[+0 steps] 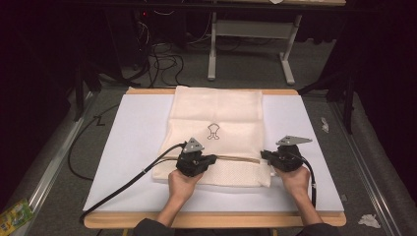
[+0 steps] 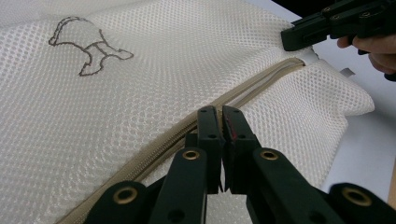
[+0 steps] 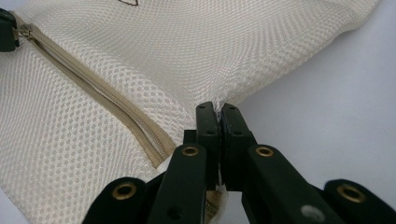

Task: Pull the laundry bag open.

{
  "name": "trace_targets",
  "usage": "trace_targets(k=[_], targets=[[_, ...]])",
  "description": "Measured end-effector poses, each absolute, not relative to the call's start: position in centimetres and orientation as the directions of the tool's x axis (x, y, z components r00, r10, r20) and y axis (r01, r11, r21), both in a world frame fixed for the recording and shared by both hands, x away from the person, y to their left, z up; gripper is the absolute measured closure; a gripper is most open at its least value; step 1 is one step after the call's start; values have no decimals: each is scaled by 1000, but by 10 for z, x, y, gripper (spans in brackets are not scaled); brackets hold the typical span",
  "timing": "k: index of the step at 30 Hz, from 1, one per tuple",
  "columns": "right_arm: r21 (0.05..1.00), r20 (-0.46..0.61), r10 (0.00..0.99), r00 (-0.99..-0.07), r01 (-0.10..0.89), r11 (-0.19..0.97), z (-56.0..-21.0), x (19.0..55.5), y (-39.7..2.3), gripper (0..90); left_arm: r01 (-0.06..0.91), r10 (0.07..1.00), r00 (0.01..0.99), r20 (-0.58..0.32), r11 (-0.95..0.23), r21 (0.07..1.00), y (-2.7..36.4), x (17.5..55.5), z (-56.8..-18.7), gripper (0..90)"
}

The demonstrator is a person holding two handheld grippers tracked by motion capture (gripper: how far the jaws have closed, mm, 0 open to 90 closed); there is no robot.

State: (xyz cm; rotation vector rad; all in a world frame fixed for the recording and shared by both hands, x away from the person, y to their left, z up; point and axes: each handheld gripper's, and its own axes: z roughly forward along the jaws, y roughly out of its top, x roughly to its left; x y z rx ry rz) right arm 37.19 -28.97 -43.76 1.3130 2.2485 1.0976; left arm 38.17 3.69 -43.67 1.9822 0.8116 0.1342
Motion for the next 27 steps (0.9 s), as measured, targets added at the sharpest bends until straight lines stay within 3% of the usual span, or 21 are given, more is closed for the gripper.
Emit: trace_targets(k=[27], targets=[[747,106,841,-531,600,285,-440,374,-288,892,486,615,757,-220,-307,818,51,377,-435,872]])
